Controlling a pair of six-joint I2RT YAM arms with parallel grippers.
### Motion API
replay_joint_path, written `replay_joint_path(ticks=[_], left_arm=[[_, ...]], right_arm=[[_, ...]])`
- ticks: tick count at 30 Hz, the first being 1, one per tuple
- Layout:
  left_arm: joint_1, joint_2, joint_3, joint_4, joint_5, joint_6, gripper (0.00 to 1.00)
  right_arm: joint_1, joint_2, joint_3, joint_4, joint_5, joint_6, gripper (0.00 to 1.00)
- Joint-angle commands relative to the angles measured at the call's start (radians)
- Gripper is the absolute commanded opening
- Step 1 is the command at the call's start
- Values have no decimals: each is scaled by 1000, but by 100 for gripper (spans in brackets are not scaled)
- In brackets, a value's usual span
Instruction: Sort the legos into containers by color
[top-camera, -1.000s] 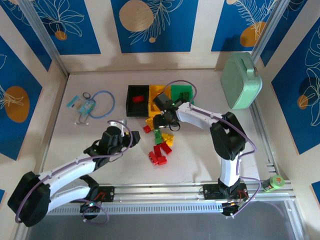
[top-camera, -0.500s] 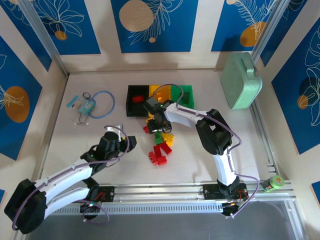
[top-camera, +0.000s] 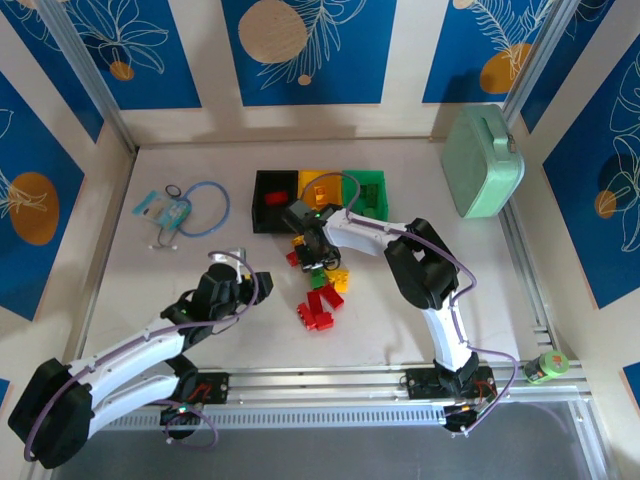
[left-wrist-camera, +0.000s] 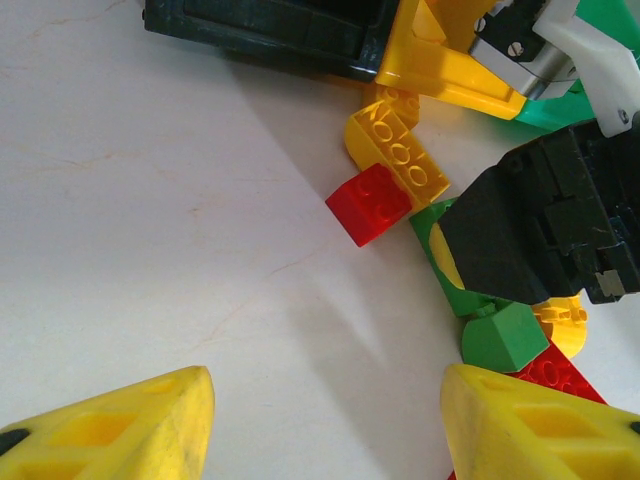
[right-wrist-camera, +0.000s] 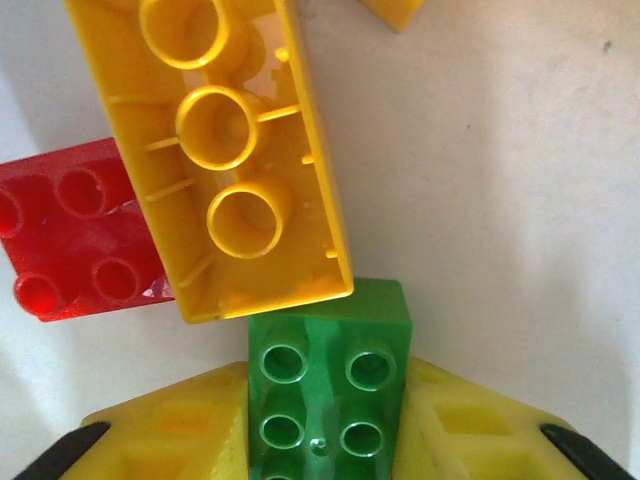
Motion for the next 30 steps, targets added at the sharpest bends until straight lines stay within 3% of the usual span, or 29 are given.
replay_joint_path(ticks=[1,8,14,23,30], left_arm=[[-3,-9,-9,4,-16,1,61],[-3,5,-4,9,-11,0,61],[-4,41,-3,38,5,-3,61],[-5,41,0,35,9,2,60],[-14,49,15,18,13,5,60]], right_arm=[[3,-86,-15,-6,11,11,33],[-44,-239,-79,34,19,28,32],[-146,-330,-122,46,23,22,33],[-316,-311,-66,25,20,-32,33],[-397,-174,100,-32,39,-89,33]])
